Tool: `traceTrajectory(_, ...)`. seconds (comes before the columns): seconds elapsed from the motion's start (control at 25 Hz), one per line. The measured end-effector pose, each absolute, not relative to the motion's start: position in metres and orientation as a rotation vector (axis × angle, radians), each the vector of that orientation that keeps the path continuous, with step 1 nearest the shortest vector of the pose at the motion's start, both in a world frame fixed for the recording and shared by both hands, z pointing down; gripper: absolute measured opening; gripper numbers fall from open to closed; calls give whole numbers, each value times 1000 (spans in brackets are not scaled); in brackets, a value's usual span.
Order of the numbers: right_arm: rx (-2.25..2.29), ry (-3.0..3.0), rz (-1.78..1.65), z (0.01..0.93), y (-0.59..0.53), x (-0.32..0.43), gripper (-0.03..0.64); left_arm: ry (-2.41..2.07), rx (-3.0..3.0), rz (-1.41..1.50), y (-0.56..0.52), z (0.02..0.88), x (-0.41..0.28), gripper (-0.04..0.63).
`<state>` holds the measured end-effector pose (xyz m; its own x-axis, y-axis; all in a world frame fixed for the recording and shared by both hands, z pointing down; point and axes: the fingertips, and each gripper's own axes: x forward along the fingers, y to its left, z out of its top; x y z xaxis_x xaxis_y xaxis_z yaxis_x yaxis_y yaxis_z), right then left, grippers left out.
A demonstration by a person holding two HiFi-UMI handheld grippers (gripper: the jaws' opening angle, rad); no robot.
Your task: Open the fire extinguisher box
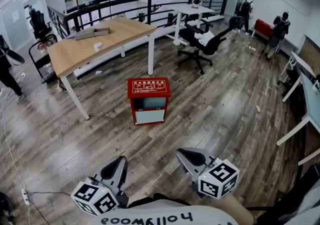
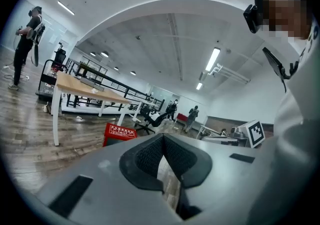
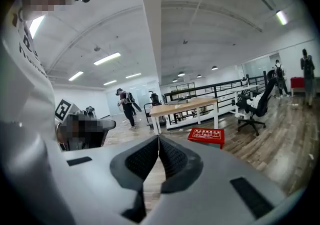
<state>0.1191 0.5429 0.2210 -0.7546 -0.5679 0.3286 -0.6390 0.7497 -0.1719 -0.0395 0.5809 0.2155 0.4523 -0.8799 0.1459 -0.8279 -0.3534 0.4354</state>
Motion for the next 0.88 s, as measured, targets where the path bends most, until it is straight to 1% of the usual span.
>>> traceTrajectory(0.24,988,-2779,544,220,536,111,11,-1438,2273,-145,579,216,-55,5)
traceTrajectory(0.44,1023,-2777,477,229,538,100,11,-1447,2269,-135,574,231,-70,6)
traceTrajectory(0.6,1068,-2719,512,240,533,108,11,-1400,2259,-133,568,240,-65,6)
traceTrajectory(0.88,1092,-2746,758,246,498,104,10,-1378,2262,-143,544,245,-62,5)
